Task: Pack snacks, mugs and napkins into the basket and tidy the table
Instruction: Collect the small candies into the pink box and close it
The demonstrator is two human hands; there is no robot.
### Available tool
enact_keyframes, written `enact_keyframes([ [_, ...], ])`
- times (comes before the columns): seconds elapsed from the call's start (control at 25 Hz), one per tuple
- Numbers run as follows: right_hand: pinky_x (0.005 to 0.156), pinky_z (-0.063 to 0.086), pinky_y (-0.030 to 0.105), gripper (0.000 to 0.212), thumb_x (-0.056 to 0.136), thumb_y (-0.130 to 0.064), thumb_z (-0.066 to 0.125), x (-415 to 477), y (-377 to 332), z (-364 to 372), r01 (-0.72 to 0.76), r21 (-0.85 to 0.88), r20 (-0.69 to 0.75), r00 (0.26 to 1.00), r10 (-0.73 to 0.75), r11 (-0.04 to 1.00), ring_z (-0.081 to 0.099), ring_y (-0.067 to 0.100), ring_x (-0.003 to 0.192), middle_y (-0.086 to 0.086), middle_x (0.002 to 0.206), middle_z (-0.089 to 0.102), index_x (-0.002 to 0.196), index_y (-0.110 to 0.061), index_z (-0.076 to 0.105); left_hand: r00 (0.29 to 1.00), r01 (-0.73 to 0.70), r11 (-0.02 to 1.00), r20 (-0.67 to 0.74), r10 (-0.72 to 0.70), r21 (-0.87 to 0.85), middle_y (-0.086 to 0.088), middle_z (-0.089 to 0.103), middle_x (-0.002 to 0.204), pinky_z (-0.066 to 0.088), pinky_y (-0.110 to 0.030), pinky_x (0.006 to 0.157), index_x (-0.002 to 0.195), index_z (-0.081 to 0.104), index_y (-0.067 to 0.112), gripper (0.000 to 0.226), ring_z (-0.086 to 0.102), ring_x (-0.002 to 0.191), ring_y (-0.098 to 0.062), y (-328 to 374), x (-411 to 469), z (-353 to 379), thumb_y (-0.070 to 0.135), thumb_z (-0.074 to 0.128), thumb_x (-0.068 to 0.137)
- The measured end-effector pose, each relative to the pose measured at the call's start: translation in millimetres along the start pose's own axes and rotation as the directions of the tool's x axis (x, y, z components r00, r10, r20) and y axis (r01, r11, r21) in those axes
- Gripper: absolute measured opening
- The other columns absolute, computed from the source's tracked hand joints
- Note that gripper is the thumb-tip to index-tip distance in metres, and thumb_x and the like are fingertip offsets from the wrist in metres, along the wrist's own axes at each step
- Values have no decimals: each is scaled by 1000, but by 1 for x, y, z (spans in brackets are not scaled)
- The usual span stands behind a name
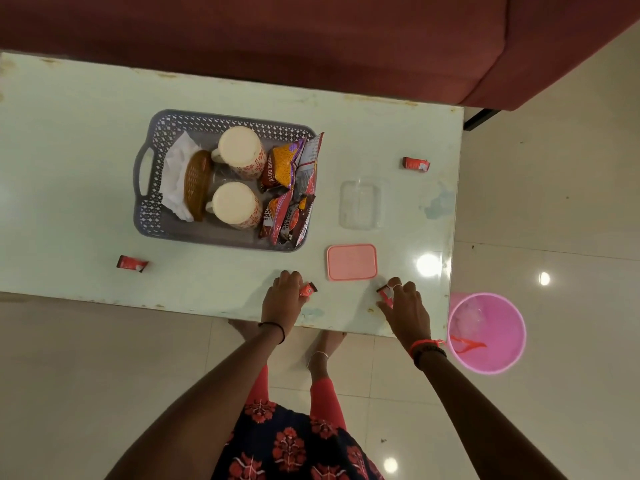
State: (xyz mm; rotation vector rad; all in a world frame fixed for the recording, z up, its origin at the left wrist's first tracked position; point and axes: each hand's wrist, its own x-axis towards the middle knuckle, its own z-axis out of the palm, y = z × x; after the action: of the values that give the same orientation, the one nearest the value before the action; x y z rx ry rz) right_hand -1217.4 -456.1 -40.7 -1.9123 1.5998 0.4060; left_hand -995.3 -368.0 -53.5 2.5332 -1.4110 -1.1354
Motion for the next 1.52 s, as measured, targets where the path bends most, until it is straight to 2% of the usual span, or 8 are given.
enact_keyframes([
  [0.2,74,55,43,18,91,-14,54,7,-12,7,-21,127,-29,999,25,992,57,32,92,16,101,55,107,-4,53,999,-48,998,20,49,-47,-12,56,107,49,-40,81,102,53,6,27,54,99,-28,-4,7,2,22,64,84],
  [0.48,81,53,41,27,86,4,46,5,-10,0,-134,284,-10,990,142,950,60,35,94,20,106,60,111,2,56,963,-261,925,-140,230,-277,-1,63,96,50,-33,74,97,56,14,24,57,88,-18,62,5,-25,30,65,82],
  [0.72,68,44,27,18,93,-8,48,5,-14,-19,-123,468,-178,957,230,875,61,29,83,18,99,61,102,0,61,969,-193,806,-239,67,-559,-7,63,93,45,-28,67,93,54,10,25,58,82,-20,120,65,-59,29,66,82],
  [0.88,67,50,21,15,94,-12,50,4,-24,-51,-69,633,-237,931,278,771,67,18,75,12,83,66,96,-4,62,982,-118,805,-190,7,-582,-13,65,95,46,-36,74,103,50,7,37,60,89,-24,134,102,-60,28,69,79],
  [0.96,63,45,3,8,92,-9,54,7,-28,-67,-6,701,-280,917,283,713,64,-3,64,1,68,64,87,-6,60,990,-77,806,-138,-6,-586,-13,64,97,46,-36,75,110,47,8,48,58,89,-24,134,110,-56,31,71,76],
  [1.08,60,36,-7,1,88,-9,62,25,-40,-92,37,680,-345,898,275,732,57,-4,65,-4,73,63,87,-8,62,985,-71,799,-167,-37,-597,-15,59,103,43,-31,75,114,45,6,48,56,91,-23,127,111,-49,31,68,80],
  [1.32,55,39,-4,11,90,-8,59,92,-79,-116,122,616,-317,943,103,778,58,6,70,5,86,65,96,-1,65,992,28,820,-83,-92,-572,-20,50,119,43,-33,90,122,43,4,45,53,107,-29,110,119,-46,17,63,83],
  [1.52,72,47,25,16,86,-14,65,132,-87,-112,129,438,-216,976,-35,890,58,18,80,10,97,61,99,-4,64,995,68,786,-18,-100,-615,-19,58,112,39,-22,79,118,47,5,40,57,100,-24,111,124,-47,16,63,83],
])
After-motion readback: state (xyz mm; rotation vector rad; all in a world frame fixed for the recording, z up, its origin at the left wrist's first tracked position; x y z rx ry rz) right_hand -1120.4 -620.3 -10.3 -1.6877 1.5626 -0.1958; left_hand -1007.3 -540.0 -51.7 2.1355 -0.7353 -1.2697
